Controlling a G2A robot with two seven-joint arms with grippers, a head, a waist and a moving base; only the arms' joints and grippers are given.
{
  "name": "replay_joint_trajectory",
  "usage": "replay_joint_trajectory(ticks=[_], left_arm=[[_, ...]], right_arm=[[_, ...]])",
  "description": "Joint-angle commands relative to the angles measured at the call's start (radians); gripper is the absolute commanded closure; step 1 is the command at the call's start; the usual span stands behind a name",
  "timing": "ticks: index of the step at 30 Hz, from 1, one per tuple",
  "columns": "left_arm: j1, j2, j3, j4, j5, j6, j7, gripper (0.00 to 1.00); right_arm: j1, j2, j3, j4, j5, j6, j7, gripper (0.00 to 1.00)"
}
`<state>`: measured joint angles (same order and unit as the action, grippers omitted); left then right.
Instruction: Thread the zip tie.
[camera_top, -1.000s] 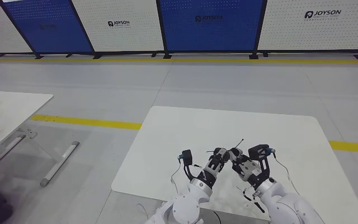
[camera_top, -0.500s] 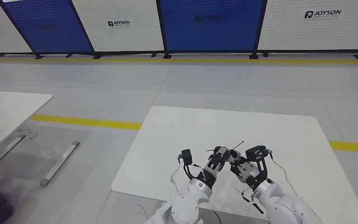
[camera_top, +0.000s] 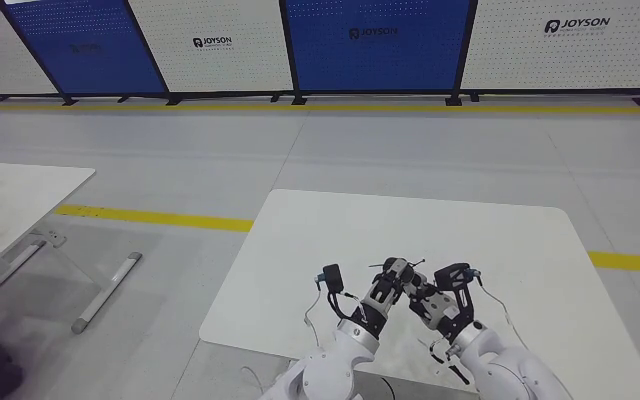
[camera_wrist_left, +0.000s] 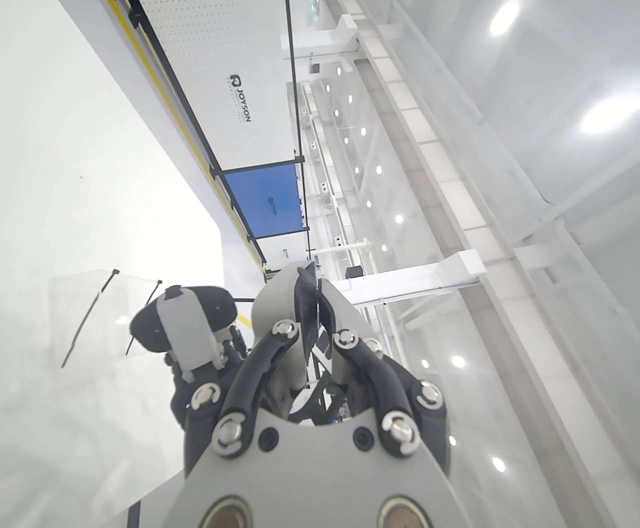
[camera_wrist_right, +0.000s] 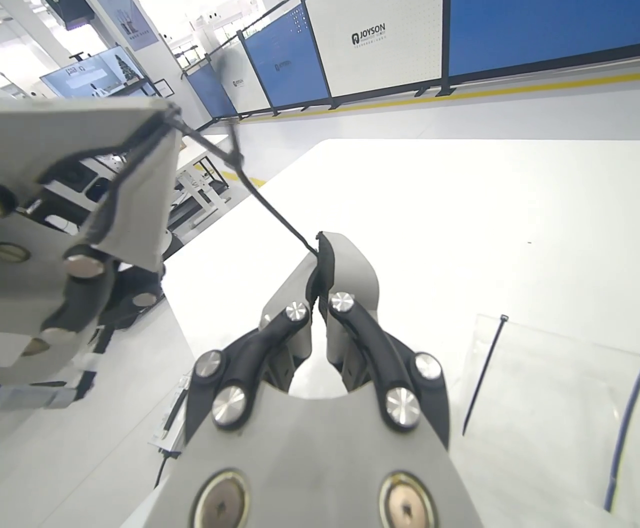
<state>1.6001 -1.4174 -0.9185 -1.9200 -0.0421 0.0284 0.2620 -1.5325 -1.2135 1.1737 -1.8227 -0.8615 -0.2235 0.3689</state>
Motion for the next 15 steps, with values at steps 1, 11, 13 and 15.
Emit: replay_joint_trajectory(ticks=[1,11,13,15], left_arm=[[0.002,0.000,0.000,-0.010,0.004,-0.002,0.001,1.00],[0.016,0.003,-0.010,-0.020,0.018,0.002,0.009,1.00],[0.012,0.002,-0.014,-0.006,0.013,0.006,0.019,1.00],[0.006,0.001,-0.021,0.009,0.015,0.007,0.036,1.00]], right_arm=[[0.000,0.000,-0.001,0.004,0.001,-0.001,0.000,1.00],[0.003,0.001,-0.001,0.011,0.019,0.011,-0.002,0.38],[-0.001,0.001,0.011,0.005,0.038,0.022,-0.018,0.00],[-0.017,0.002,0.041,-0.010,0.092,0.023,-0.051,0.00]])
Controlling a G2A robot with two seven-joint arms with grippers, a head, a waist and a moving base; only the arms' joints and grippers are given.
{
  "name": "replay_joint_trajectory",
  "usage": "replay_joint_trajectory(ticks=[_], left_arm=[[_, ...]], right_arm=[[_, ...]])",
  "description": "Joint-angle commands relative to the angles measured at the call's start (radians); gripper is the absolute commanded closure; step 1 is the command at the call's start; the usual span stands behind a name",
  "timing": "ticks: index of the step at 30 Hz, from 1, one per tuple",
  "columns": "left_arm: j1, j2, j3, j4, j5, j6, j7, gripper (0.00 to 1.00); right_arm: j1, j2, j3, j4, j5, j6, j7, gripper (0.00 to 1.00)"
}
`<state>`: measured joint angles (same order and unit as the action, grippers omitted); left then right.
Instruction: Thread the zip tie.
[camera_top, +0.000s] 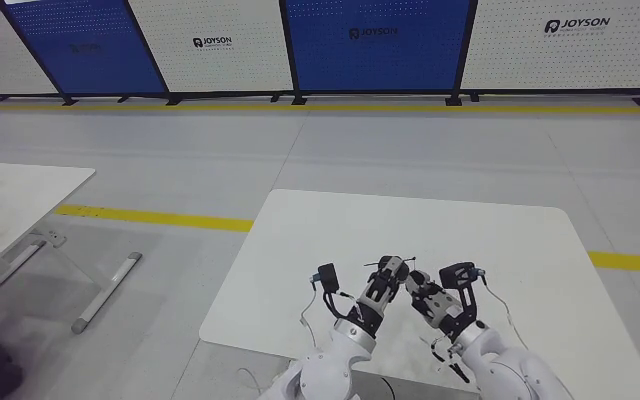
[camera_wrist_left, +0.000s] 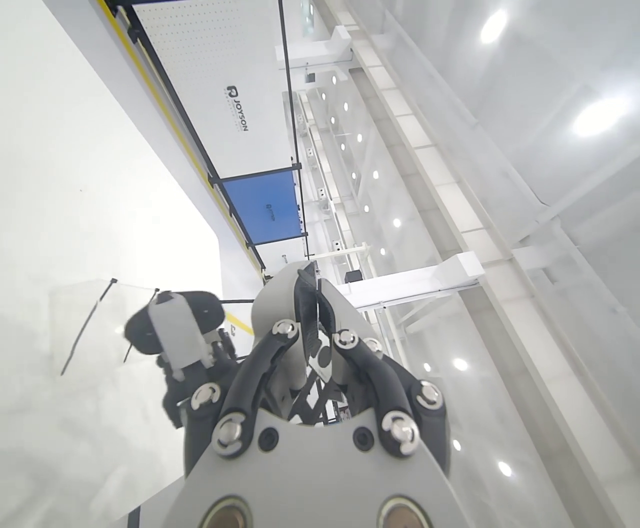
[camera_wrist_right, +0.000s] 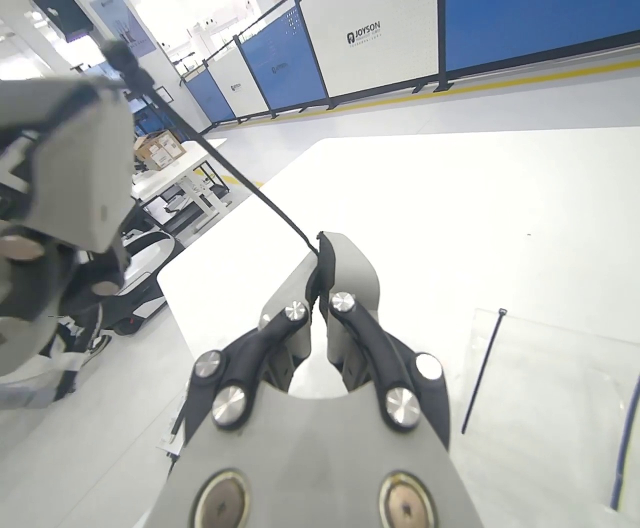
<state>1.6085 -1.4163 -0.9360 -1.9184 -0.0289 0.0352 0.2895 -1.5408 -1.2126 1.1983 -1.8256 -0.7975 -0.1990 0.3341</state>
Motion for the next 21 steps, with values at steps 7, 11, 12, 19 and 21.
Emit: replay_joint_trajectory(ticks=[7,11,12,19,21], left_arm=[[0.003,0.000,-0.032,0.025,-0.012,-0.007,0.029,1.00],[0.013,0.002,-0.050,0.027,-0.023,-0.009,0.036,1.00],[0.016,0.002,-0.055,0.028,-0.028,-0.010,0.039,1.00],[0.045,0.003,-0.105,0.026,-0.089,-0.040,0.075,1.00],[0.047,0.003,-0.120,0.035,-0.113,-0.042,0.082,1.00]], right_arm=[[-0.102,0.006,0.172,-0.055,0.261,0.004,-0.170,0.00],[-0.150,0.008,0.278,-0.055,0.386,0.001,-0.252,0.00],[-0.161,0.008,0.301,-0.056,0.411,-0.003,-0.266,0.00],[-0.237,0.012,0.472,-0.047,0.560,-0.040,-0.339,0.00],[-0.246,0.012,0.494,-0.045,0.580,-0.045,-0.341,0.00]])
